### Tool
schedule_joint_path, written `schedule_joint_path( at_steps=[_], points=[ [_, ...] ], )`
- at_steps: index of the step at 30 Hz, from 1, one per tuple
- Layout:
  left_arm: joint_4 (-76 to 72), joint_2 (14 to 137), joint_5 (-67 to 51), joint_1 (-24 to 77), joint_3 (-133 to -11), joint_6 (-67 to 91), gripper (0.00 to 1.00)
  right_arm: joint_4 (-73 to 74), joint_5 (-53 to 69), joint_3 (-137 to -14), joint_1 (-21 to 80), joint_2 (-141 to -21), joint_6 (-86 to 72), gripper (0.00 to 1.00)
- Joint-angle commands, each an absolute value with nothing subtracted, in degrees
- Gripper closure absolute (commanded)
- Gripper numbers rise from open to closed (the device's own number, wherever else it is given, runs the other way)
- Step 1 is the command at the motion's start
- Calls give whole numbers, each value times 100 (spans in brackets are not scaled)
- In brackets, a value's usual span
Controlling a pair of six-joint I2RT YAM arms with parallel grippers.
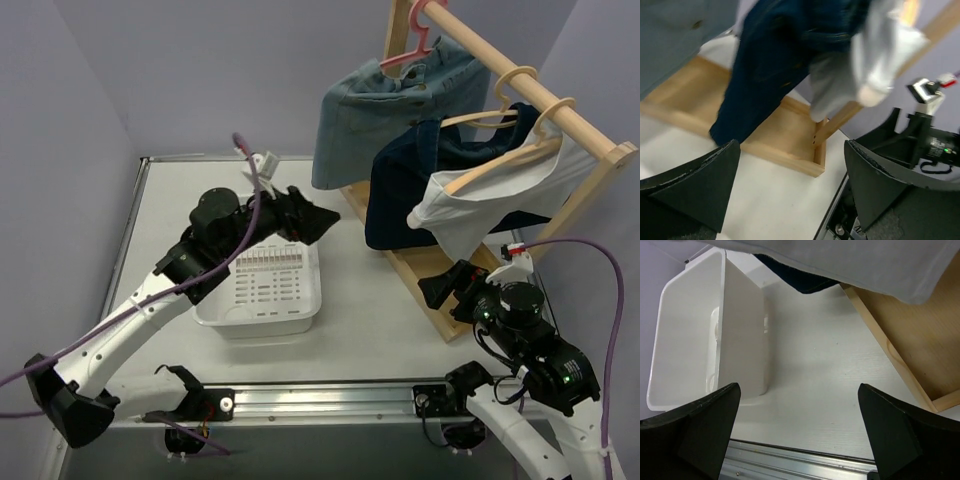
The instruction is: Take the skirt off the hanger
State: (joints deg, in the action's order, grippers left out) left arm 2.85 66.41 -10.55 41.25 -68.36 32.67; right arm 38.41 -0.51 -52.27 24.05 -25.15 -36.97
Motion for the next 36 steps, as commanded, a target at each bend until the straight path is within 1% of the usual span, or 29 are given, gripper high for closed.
schedule_joint_path(
  at_steps=[1,3,6,8,13,18,21,22,23,29,36],
  points=[
    [702,7082,-511,4859,-7890,1812,6,4078,-62,-5326,2417,-2531,-3586,0],
    [956,7478,-265,5228,-8425,1390,6,4201,-62,-5291,2426,-2549,-3603,0],
    [985,7857,121,5607,-8823,871,5,4499,-62,-5361,2417,-2636,-3638,0],
    [984,8198,175,5782,-9025,555,4,4640,-140,-5414,2426,-2628,-3691,0],
    [1441,8824,0,5994,-9903,177,5,4720,-360,-5510,2417,-2575,-3805,0],
    [1678,8859,0,6029,-10081,-281,3,4658,-360,-5493,2426,-2532,-3893,0],
    [1749,8850,-307,6021,-10160,-474,0,4562,-343,-5388,2417,-2522,-3920,0],
    [1758,8859,-464,6029,-10186,-483,2,4544,-343,-5379,2426,-2531,-3911,0],
    [1758,8859,-509,6029,-10221,-457,6,4544,-325,-5370,2417,-2549,-3894,0],
    [1477,8806,-1193,6029,-10019,-422,5,4702,-352,-5519,2417,-2549,-3867,0],
    [1319,9149,-1951,6038,-10397,-159,5,4913,-510,-5704,2426,-2391,-3920,0]
  ],
)
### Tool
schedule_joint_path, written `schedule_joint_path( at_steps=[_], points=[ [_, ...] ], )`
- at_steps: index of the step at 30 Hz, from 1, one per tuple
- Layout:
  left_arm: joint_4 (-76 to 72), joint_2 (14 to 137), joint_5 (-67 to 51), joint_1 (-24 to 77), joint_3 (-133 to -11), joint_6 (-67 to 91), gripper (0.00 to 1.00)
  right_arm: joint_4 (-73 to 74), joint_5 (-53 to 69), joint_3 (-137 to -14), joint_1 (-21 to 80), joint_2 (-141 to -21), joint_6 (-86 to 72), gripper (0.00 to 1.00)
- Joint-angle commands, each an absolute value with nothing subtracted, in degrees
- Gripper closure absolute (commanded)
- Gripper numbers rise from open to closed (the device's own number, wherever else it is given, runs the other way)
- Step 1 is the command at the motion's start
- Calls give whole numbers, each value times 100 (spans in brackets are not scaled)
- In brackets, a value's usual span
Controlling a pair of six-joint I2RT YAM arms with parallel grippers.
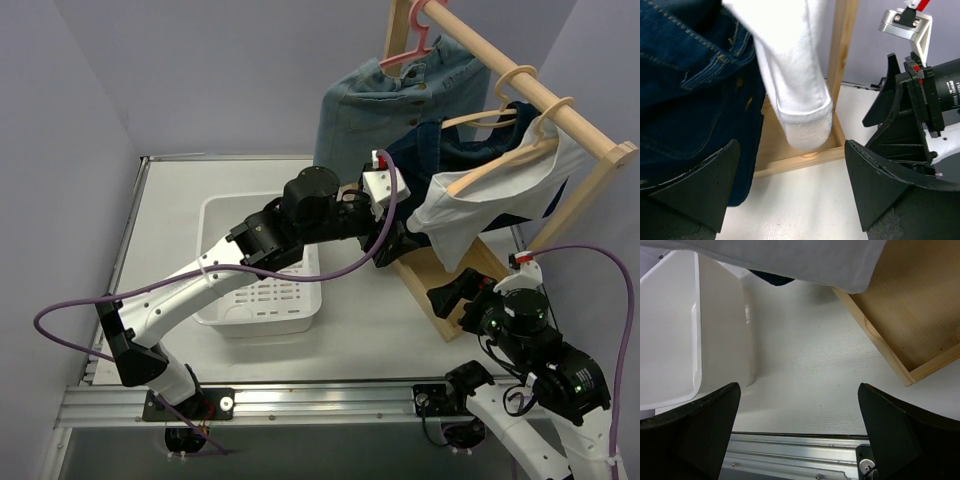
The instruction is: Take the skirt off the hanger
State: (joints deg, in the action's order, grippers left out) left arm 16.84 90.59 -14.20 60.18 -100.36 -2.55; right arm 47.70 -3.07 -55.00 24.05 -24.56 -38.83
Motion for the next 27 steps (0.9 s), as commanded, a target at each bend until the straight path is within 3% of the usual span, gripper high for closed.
schedule_joint_path(
  at_steps=[1,10,13,16,18,21,27],
  points=[
    [1301,9245,-1951,6029,-10493,-106,5,4939,-510,-5730,2426,-2365,-3929,0],
    [1503,10492,-2013,6029,-11688,553,9,4975,-518,-6038,2417,-2356,-3867,0],
    [1529,10888,-2039,6021,-12075,729,17,5018,-554,-6214,2417,-2338,-3841,0],
    [1608,11309,-2162,6012,-12619,861,28,5054,-615,-6240,2426,-2312,-3797,0],
    [1827,11530,-2276,6021,-13162,905,48,5062,-650,-6240,2417,-2320,-3771,0],
    [2284,11865,-2408,6012,-13761,940,97,5063,-642,-6293,2426,-2408,-3762,0],
    [2172,11077,-2312,5950,-13124,914,98,5019,-650,-6381,2417,-2426,-3762,0]
  ],
)
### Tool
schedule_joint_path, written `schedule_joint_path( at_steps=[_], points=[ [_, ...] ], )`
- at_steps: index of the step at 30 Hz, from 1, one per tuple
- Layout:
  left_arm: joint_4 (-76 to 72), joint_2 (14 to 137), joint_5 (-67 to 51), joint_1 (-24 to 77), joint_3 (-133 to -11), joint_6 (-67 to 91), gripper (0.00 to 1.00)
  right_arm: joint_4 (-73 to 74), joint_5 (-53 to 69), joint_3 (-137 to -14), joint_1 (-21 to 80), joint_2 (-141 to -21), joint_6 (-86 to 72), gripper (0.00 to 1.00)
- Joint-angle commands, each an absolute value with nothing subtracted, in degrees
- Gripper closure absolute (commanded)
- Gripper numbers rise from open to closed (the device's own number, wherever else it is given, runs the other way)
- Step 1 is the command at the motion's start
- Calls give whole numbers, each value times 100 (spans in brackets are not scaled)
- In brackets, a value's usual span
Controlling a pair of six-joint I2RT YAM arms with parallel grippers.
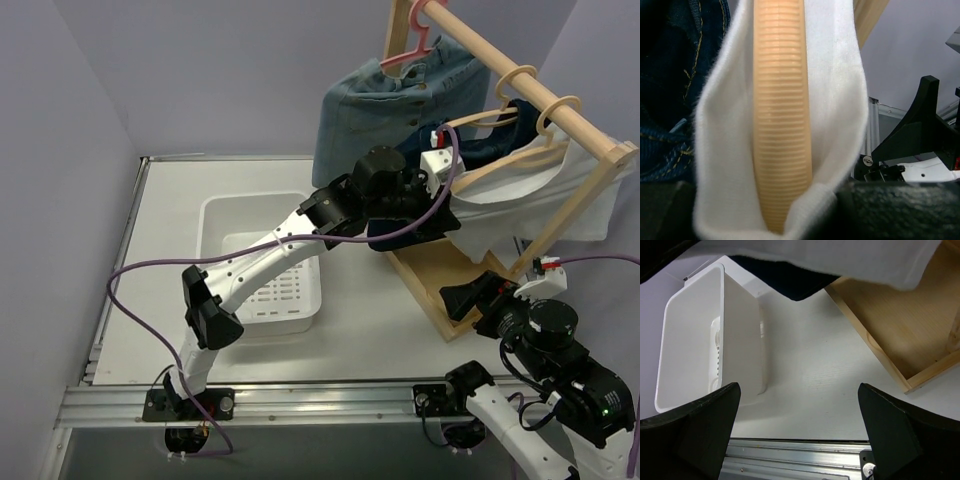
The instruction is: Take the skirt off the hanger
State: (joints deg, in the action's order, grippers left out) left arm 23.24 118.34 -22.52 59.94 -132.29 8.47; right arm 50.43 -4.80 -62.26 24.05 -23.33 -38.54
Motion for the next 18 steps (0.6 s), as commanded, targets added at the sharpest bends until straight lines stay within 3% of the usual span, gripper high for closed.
schedule_joint_path(
  at_steps=[1,11,18],
  points=[
    [1901,10918,-2259,5933,-12748,949,98,5019,-650,-6372,2417,-2426,-3762,0],
    [352,9493,-1951,5581,-11102,1573,98,4957,-642,-6293,2417,-2523,-3691,0],
    [-191,9904,-2372,5405,-11381,2117,98,4975,-694,-6302,2417,-2549,-3630,0]
  ],
)
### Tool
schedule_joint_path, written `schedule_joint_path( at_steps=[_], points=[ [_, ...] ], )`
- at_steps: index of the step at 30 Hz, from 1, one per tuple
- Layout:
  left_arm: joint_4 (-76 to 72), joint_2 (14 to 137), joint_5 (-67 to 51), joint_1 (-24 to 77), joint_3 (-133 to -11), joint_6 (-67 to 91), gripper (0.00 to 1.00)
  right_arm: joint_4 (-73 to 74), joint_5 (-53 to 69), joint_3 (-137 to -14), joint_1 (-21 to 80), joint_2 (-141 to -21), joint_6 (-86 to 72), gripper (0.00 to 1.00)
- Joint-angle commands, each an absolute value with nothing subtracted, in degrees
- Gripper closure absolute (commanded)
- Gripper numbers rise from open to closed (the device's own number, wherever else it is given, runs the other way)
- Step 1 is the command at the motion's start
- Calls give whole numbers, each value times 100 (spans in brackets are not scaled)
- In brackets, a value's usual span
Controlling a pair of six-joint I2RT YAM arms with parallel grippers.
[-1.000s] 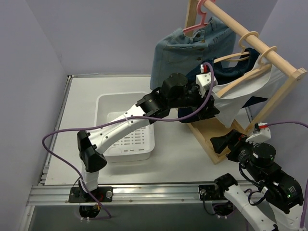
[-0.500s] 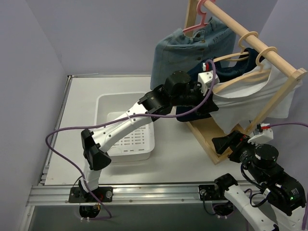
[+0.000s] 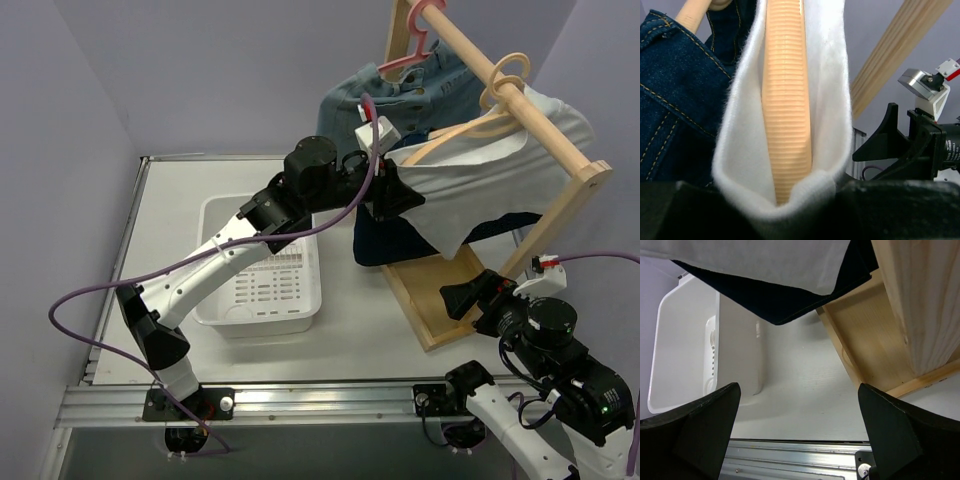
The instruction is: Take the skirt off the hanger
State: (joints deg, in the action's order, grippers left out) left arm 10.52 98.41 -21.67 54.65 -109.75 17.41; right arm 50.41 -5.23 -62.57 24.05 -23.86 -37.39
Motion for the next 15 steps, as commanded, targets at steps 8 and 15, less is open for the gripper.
schedule_joint_path(
  at_steps=[8,15],
  points=[
    [324,9634,-2583,5361,-11401,2057,98,5089,-677,-6574,2417,-2680,-3498,0],
    [984,8396,-2909,5353,-10021,1609,98,5273,-659,-6943,2426,-2953,-3042,0]
  ],
)
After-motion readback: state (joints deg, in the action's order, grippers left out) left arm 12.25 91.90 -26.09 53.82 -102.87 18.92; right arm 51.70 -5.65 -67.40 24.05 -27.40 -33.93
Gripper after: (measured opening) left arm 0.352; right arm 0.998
